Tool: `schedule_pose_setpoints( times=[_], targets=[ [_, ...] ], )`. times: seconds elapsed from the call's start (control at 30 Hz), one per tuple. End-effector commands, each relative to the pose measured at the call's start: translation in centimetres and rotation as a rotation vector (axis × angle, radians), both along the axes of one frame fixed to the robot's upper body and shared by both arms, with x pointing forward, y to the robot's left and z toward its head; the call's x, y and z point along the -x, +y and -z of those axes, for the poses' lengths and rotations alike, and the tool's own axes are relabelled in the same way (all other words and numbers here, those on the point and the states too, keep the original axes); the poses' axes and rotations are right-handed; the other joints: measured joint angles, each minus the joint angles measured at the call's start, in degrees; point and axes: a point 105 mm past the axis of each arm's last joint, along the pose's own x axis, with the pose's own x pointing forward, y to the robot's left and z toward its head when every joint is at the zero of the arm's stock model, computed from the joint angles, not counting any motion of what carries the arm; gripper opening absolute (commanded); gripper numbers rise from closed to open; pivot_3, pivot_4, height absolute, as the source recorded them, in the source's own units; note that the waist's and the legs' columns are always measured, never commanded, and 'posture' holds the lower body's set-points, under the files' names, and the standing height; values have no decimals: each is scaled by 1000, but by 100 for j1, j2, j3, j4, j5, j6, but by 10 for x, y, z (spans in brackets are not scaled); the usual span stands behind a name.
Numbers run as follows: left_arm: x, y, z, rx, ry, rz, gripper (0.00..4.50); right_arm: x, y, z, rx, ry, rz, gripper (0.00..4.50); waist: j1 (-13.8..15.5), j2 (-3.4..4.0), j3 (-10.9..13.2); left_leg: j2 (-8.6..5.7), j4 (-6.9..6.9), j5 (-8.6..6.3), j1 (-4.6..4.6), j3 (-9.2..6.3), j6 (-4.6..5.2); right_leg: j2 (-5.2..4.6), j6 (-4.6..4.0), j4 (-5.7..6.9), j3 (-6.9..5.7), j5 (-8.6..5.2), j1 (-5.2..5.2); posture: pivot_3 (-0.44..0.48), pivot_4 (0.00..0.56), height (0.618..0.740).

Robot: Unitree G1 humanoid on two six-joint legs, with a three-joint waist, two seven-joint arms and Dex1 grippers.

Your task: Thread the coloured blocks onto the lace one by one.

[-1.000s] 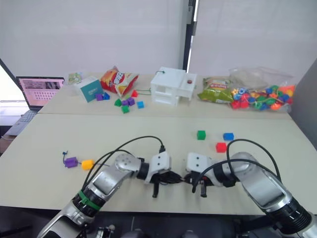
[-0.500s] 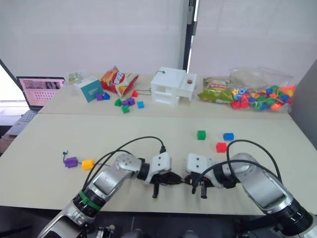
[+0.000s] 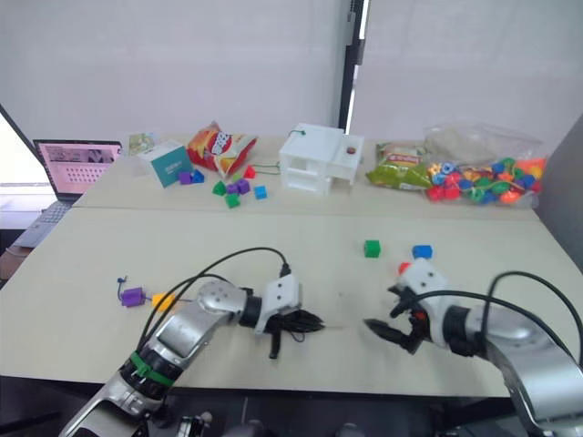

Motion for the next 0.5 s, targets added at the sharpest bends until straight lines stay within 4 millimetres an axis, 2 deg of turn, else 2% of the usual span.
schedule_pose_setpoints(
  times=[0.03, 0.1, 0.2, 0.3, 0.4, 0.5],
  targets=[
    [3, 4, -17, 53, -18, -2, 0, 0, -29, -18, -58, -137, 247, 4461, -3, 0, 0, 0, 2, 0, 0, 1, 0, 0, 0, 1, 0, 0, 0, 0, 150, 740],
    [3, 8, -20, 61, -13, -15, 0, -3, -48, -19, -72, -189, 403, 4461, -4, 1, -1, 0, 2, 1, 2, -2, -2, 0, 1, 2, -1, 1, 2, 0, 150, 740],
    [3, 10, -21, 66, -3, -23, 0, -21, -71, -22, -117, -263, 612, 4461, -49, 3, -2, -2, 3, 4, 5, 1, -5, 0, 3, 3, 2, 2, 2, 0, 150, 740],
    [4, 9, -19, 60, 1, -26, 0, -34, -72, -19, -132, -265, 652, 4461, -65, 6, -3, -5, -1, 8, 9, 5, -10, 0, 3, 6, 4, 2, 0, 0, 150, 740],
    [4, 8, -16, 54, 2, -31, 0, -73, -74, -19, -153, -247, 716, 4461, -127, 7, -4, -6, -8, 9, 9, 9, -12, 5, 1, 7, 6, 2, -4, 0, 150, 740],
    [4, 6, -16, 56, 1, -37, 0, -93, -82, -24, -169, -217, 753, 4461, -107, 9, -4, -10, -8, 12, 9, 12, -11, 2, 2, 9, 8, 2, -5, 0, 150, 740]
  ],
)
